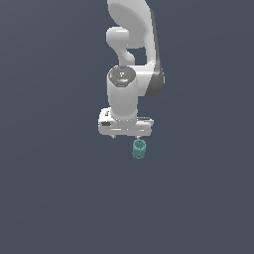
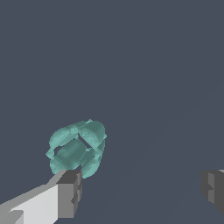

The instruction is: Pick up the object and move it to a goal position.

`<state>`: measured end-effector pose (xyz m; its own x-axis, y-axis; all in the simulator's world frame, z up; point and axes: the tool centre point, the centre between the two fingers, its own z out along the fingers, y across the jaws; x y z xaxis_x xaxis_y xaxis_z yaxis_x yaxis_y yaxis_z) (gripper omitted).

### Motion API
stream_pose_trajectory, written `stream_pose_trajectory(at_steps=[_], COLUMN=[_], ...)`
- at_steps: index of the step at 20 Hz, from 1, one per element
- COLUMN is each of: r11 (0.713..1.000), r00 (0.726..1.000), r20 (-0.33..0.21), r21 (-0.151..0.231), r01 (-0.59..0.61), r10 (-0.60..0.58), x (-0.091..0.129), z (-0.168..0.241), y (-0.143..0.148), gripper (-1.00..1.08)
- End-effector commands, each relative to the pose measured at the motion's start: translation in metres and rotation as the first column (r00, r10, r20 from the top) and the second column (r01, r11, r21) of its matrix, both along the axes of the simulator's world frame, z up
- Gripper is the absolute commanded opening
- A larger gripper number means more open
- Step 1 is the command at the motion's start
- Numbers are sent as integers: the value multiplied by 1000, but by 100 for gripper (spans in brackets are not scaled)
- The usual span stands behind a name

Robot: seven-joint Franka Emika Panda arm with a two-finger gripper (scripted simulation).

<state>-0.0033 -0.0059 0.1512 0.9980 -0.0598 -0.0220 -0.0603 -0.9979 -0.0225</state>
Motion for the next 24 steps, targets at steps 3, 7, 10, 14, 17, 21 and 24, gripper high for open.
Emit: stream_pose_trajectory(at_steps=[3, 7, 10, 14, 17, 21, 24], r11=[1000, 999, 997, 997, 998, 999, 1000], r00=[1000, 999, 997, 997, 998, 999, 1000], r20=[0, -2, -3, -3, -3, -3, -4], r21=[-1, -8, -11, -11, -11, -12, -13], r01=[-6, -47, -74, -77, -65, -33, 4], r10=[6, 47, 74, 77, 65, 33, -4], x=[0, 0, 0, 0, 0, 0, 0], z=[0, -3, -4, -4, -4, -5, -6], y=[1, 6, 8, 8, 8, 10, 11], gripper=[100, 100, 100, 100, 100, 100, 100])
